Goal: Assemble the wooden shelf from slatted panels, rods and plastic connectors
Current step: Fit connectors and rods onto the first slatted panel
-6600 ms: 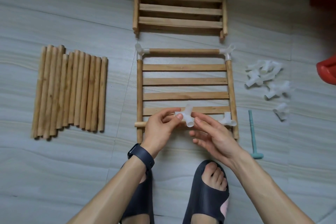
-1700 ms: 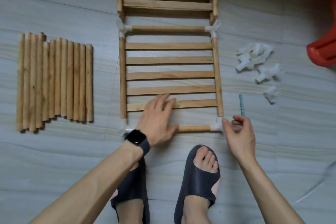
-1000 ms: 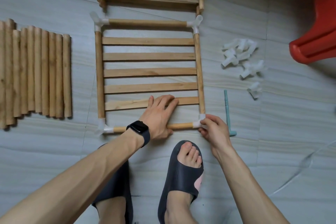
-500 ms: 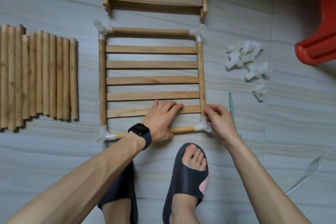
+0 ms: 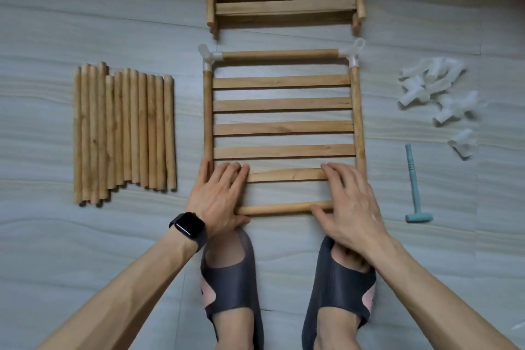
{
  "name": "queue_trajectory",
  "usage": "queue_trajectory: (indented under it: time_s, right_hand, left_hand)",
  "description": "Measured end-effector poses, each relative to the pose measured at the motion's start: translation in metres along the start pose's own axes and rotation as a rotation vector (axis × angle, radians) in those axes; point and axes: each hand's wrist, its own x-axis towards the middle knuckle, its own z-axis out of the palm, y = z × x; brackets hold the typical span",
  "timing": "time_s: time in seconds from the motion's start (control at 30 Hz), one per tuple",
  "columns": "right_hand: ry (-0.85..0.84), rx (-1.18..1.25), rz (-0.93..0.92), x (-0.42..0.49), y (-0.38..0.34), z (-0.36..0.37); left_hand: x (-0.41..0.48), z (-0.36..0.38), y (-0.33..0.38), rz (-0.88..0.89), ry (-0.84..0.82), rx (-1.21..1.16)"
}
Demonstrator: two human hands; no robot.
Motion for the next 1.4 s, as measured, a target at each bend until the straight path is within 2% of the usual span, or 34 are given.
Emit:
queue_trajectory:
  time_s: [0.07, 0.13, 0.27, 0.4, 0.63, 0.83, 1.1, 1.4]
  right_hand:
    - [-0.137, -0.099, -0.054, 0.002, -0.007, 0.007]
    - [-0.165, -0.177, -0.058, 0.006, -0.009, 0.012]
    - [-0.119, -0.257, -0.073, 0.012, -0.008, 0.017]
    - [0.013, -0.294, -0.081, 0.01, -0.014, 0.021]
    - [0.14, -0.272, -0.063, 0.012, -0.02, 0.017]
    - [0.088, -0.263, -0.057, 0.01, -0.01, 0.018]
    - [0.043, -0.291, -0.066, 0.016, -0.003, 0.002]
    - [0.086, -0.269, -0.07, 0.018, -0.001, -0.003]
  left_hand:
    - [0.001, -0.004, -0.004, 0.01, -0.025, 0.015]
    - [0.004, -0.009, -0.005, 0.021, -0.056, 0.017]
    - [0.007, -0.018, -0.007, 0.023, -0.048, 0.032]
    - [0.005, -0.027, -0.01, 0.009, -0.046, 0.05]
    - [-0.01, -0.043, -0.005, -0.128, -0.133, 0.128]
    - [-0.01, -0.038, -0.012, -0.065, -0.09, 0.072]
    - [-0.01, -0.041, 0.002, -0.078, -0.068, 0.077]
    - [-0.004, -0.046, 0.001, -0.051, -0.071, 0.055]
